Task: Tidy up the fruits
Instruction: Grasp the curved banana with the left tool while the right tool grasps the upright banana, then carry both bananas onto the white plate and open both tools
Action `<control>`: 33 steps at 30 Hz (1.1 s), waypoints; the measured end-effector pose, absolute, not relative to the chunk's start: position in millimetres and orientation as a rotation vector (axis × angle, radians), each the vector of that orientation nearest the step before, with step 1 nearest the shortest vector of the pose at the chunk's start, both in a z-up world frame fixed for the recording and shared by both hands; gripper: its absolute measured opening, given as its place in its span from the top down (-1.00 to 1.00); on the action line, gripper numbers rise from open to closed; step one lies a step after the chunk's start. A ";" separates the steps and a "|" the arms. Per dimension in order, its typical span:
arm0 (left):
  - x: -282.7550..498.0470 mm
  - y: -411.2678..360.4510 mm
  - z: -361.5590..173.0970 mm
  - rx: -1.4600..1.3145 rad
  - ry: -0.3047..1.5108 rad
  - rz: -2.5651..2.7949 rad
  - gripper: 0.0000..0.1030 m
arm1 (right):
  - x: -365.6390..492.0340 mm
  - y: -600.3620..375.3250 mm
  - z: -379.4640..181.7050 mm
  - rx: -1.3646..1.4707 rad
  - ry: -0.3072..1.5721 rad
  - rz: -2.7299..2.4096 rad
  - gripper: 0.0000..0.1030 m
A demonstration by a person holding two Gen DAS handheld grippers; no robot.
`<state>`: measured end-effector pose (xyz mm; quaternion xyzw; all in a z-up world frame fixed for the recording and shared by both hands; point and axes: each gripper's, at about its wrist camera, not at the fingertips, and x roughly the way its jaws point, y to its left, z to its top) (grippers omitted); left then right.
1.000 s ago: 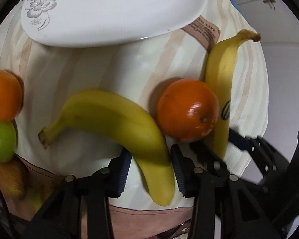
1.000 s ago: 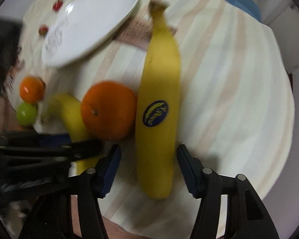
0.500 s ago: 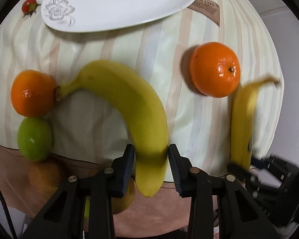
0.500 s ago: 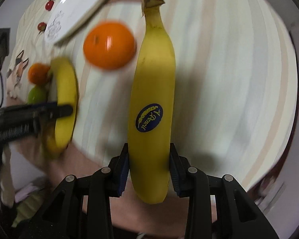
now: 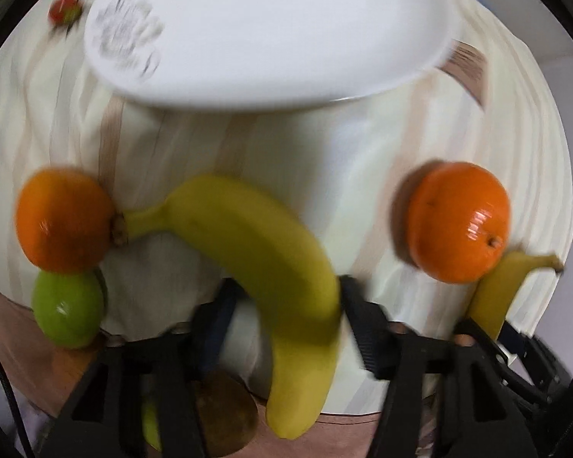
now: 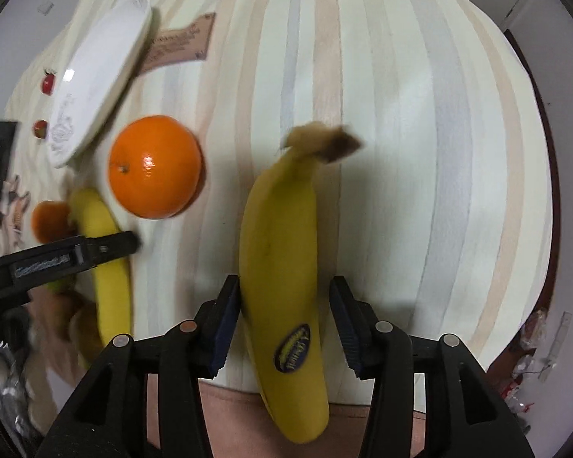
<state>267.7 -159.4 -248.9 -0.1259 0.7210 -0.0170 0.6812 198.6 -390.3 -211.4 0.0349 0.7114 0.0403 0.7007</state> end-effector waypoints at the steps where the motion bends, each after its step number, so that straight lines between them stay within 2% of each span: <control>1: 264.9 -166.8 -242.1 -0.228 1.604 -0.038 0.23 | 195.0 -387.2 -212.2 0.050 1.574 0.083 0.06; 3: 258.4 -176.5 -235.4 -0.183 1.580 -0.038 0.28 | 188.0 -381.7 -211.4 0.024 1.547 0.097 0.19; 10: 232.1 -205.1 -177.8 -0.160 1.534 -0.057 0.31 | 164.8 -393.8 -187.7 0.091 1.508 0.125 0.20; 19: 217.2 -226.8 -106.7 -0.154 1.448 -0.117 0.32 | 171.9 -436.5 -125.7 0.191 1.437 0.227 0.21; 25: 219.2 -199.0 -44.0 -0.186 1.373 -0.161 0.32 | 179.6 -435.8 -74.8 0.224 1.365 0.286 0.21; 28: 232.9 -154.6 -46.3 -0.192 1.334 -0.176 0.32 | 185.8 -431.0 -49.2 0.242 1.330 0.323 0.22; 33: 257.8 -126.5 -42.6 -0.199 1.289 -0.194 0.32 | 218.8 -361.2 -41.4 0.249 1.292 0.364 0.23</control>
